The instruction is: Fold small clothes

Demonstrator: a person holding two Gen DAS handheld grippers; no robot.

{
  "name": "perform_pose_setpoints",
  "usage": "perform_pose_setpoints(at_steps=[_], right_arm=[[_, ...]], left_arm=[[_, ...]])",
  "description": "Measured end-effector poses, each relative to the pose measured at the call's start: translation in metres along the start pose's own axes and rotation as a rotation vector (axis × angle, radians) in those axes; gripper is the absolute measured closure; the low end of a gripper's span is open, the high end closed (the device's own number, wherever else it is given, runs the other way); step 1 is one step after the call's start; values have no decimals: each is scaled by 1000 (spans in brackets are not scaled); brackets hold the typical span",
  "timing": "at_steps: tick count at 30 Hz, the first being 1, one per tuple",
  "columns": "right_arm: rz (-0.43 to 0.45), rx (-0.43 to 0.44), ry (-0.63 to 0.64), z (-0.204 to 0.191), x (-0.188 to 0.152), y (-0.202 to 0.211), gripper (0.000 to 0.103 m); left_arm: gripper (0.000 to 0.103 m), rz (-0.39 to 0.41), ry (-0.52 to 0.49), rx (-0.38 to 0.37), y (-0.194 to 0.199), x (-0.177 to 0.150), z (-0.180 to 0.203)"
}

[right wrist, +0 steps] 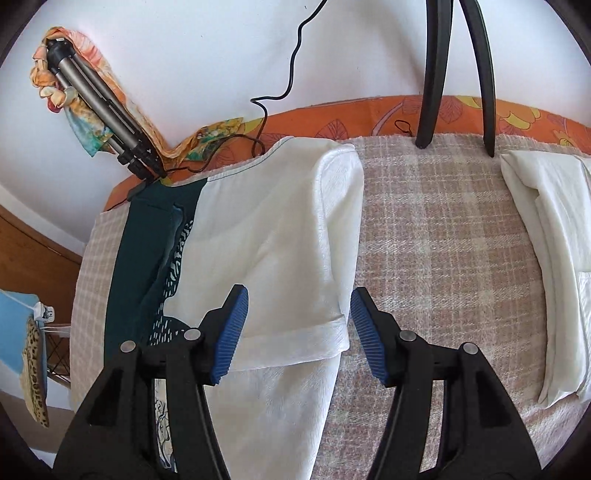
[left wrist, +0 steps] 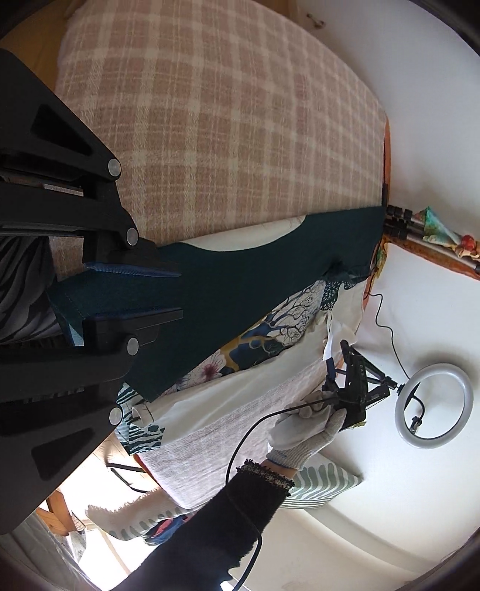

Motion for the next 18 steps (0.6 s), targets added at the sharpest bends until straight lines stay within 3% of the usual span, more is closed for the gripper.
perform_pose_setpoints(at_steps=[2,4,7,9,14,18], right_arm=[[-19,-5,-4,0,-3,-6,54],[-32,-7,1,-2,-4,-6,80],[-42,-45,42,-8,1,-1,90],[-53,-62,69,-13,7,4,92],[-79,-224,204,-24,19,15,92],[-72,-101,171,-43,31,20,92]], left_arm=[[89,9,12,16,2,3,-9],[89,11,18,19,1,5,-14],[89,20,22,15,0,9,-16],[89,26,20,7,-1,12,-17],[89,36,9,-9,-1,15,-16],[89,31,15,-13,-3,16,-21]])
Point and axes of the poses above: each gripper's, at about its wrist camera, not at the fingertips, and y roughly against the way its jaws point, z to its right, x to its top, the point moved 9 cm from there along -y, roughly the way its jaws point, and after that the axes turned 5 degrees about y, right-handed, at the moved point
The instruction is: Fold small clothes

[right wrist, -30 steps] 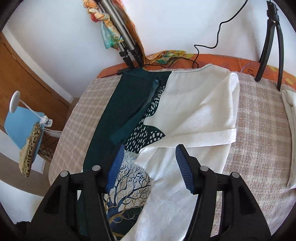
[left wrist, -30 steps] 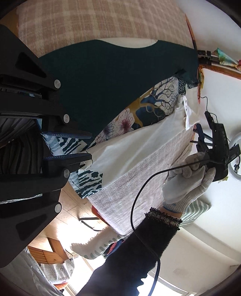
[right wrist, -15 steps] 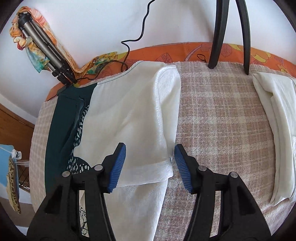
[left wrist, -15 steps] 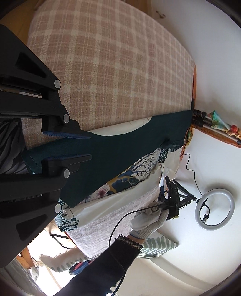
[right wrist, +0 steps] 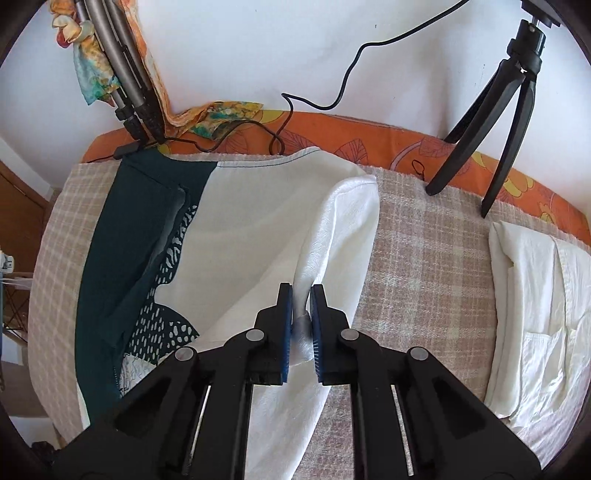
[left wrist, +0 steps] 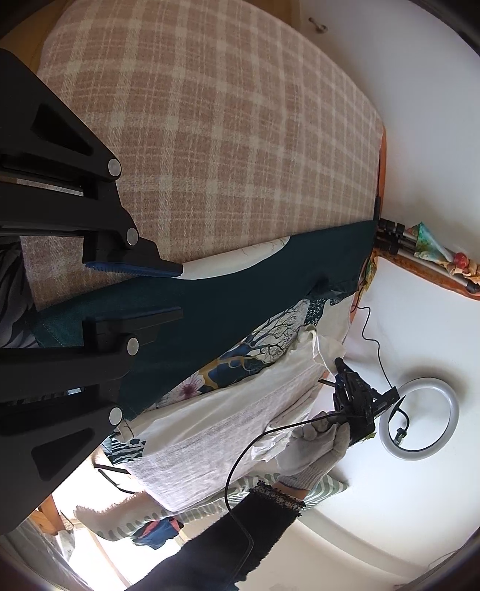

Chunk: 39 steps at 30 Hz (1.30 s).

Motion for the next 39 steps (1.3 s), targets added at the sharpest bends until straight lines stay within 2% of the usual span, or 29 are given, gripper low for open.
perform_pose_setpoints(at_steps=[5,11,19,20,21,22,23,26,31,36,38,39], right_arm=[[17,108,-73,-21,25,-14,93],[20,202,-124,-54,47,-50,93],[10,202,-105,-75,62,-83,92],[8,220,-103,-77,63,-84,90],[5,239,-106,-79,65,-84,74],[5,251,-117,-78,66,-82,47],[27,268,-132,-77,67,-76,41],[112,337,-139,-72,69,-41,41],[191,346,-132,-51,41,25,41],[240,316,-99,-30,-33,89,41],[231,309,-96,-24,-74,105,41],[218,310,-93,-22,-95,111,41]], left_arm=[[89,6,11,2,1,3,-6],[89,1,25,19,0,2,-17],[89,-23,30,24,-5,-2,-20],[89,-27,28,24,-5,-3,-19],[89,-30,23,24,-6,-3,-18],[89,-33,20,25,-7,-3,-17],[89,-34,17,25,-7,-3,-16],[89,-32,12,21,-6,-2,-13],[89,-51,29,7,-3,-5,-12],[88,-99,69,-53,-3,-19,-6],[81,-122,97,-69,-4,-26,-6],[72,-135,113,-81,-5,-29,-5]])
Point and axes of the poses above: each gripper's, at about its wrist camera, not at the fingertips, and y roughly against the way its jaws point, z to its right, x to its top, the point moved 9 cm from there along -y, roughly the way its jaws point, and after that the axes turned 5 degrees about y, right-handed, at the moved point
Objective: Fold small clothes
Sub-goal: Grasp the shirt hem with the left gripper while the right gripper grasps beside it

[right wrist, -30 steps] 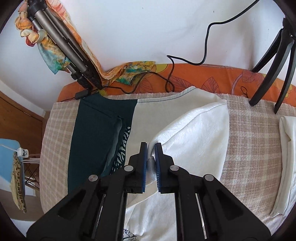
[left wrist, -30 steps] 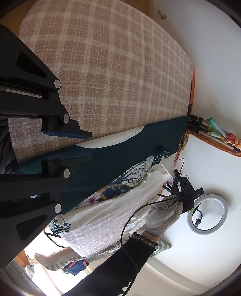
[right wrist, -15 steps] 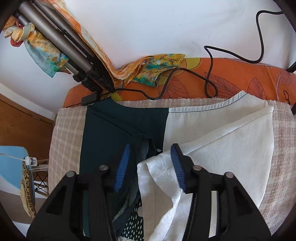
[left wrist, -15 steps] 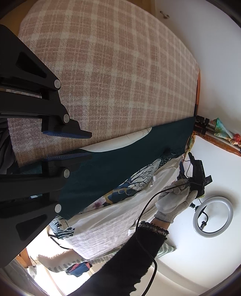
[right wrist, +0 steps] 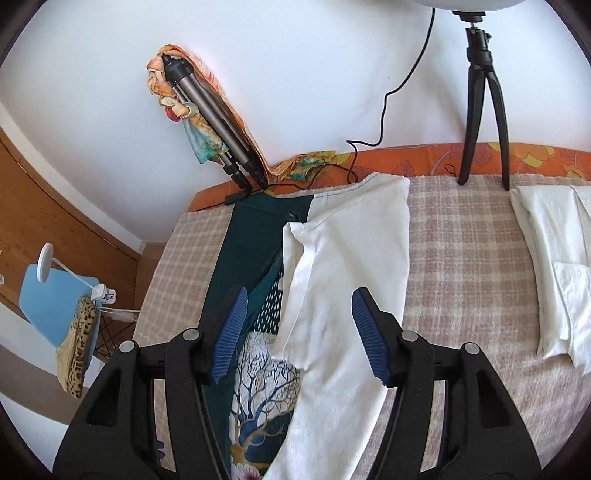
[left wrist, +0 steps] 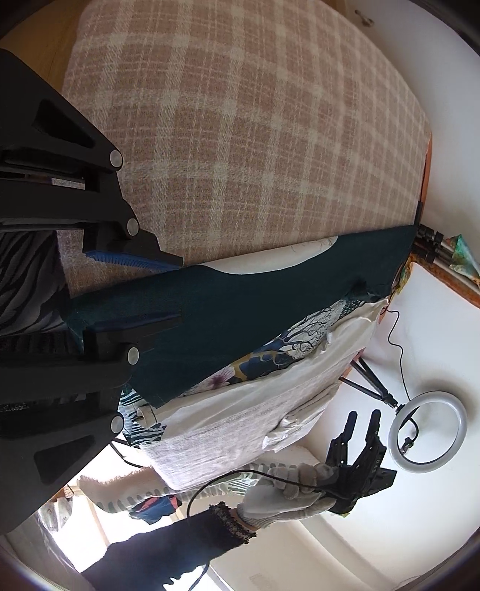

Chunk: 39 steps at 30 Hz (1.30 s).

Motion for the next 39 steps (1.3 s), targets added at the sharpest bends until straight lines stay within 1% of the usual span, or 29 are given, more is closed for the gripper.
perform_pose_setpoints(at_steps=[1,3,6,9,11,13,15,16,18,19,20,21,22,24,25,26,27,28,29,33,34,35,36,37,38,39], right_arm=[[-15,-3,4,2,-21,11,41],[-40,-10,14,2,-63,27,41],[-77,2,6,2,-125,44,41],[-121,39,-24,0,-183,48,41],[-152,32,-32,-2,-217,47,41],[-173,20,-31,-4,-244,43,41],[-187,26,-41,-8,-264,41,41],[-193,29,-44,-11,-273,40,41],[-206,36,-46,-15,-286,37,41],[-214,37,-43,-17,-292,36,41],[-201,27,-27,-19,-293,36,41],[-202,14,-13,-22,-293,35,41],[-204,8,-5,-23,-294,35,41],[-208,-1,15,-27,-296,34,43],[-214,-8,39,-31,-298,32,53],[-222,-30,65,-32,-300,31,60],[-231,-56,89,-33,-300,29,77],[-238,-70,100,-32,-301,28,84],[-241,-68,100,-32,-303,28,87],[-244,-39,75,-31,-303,30,88],[-246,-22,55,-30,-303,31,85],[-246,-1,35,-31,-304,31,81],[-240,11,22,-30,-305,34,73],[-234,15,17,-30,-304,34,66],[-232,20,17,-32,-304,34,65],[-232,26,16,-33,-304,33,64]], left_arm=[[63,-10,16,-8,-1,-3,-1],[60,-22,39,-18,0,-8,-1],[60,-33,42,-30,-1,-13,1],[60,-51,61,-48,-3,-20,2],[60,-63,78,-58,-5,-25,2],[60,-78,99,-54,-8,-30,0],[61,-71,108,-62,-7,-32,1],[63,-77,102,-60,-8,-34,2],[64,-75,82,-50,-8,-35,4],[73,-76,73,-49,-9,-35,6],[82,-88,67,-58,-11,-36,7],[98,-97,65,-63,-13,-38,8],[101,-94,62,-64,-14,-38,8],[101,-69,45,-64,-10,-37,7],[101,-56,45,-69,-6,-35,6],[101,-40,46,-71,0,-34,5],[101,-24,43,-65,5,-32,4],[101,-16,39,-56,8,-31,2],[101,-16,40,-59,10,-32,1],[101,-29,73,-86,11,-36,-3],[98,-29,91,-90,11,-36,-4],[94,-38,111,-77,10,-36,-5],[85,-54,133,-58,7,-36,-8],[83,-53,144,-70,6,-35,-7],[81,-45,148,-89,6,-33,-5],[76,-45,152,-94,4,-32,-3]])
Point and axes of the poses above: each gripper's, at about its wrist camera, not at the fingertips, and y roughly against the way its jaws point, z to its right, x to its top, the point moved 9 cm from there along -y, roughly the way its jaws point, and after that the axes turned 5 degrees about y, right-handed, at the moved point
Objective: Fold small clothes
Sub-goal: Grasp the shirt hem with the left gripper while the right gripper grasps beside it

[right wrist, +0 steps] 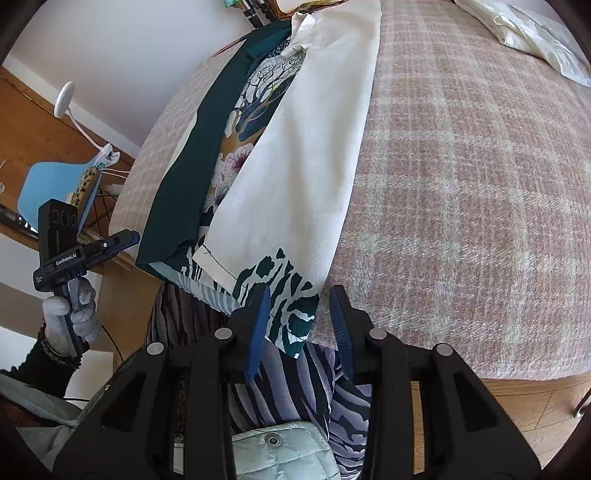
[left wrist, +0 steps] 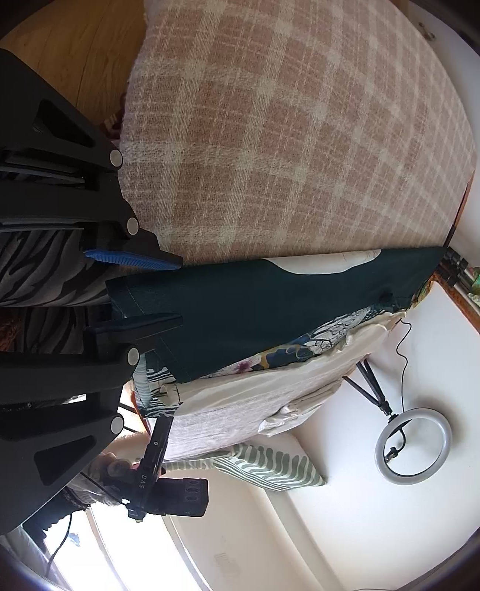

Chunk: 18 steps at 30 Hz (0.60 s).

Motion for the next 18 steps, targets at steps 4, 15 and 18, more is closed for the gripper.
perform_pose_setpoints(at_steps=[4,15,18], right_arm=[[2,10,19,-6,-2,-2,64],[39,79,-66,1,0,3,99],[33,76,-90,12,-3,2,99]], left_arm=[[77,-42,2,-18,-16,-5,5],[103,23,-9,-66,5,-1,4],[103,20,-14,-51,4,-2,-3]])
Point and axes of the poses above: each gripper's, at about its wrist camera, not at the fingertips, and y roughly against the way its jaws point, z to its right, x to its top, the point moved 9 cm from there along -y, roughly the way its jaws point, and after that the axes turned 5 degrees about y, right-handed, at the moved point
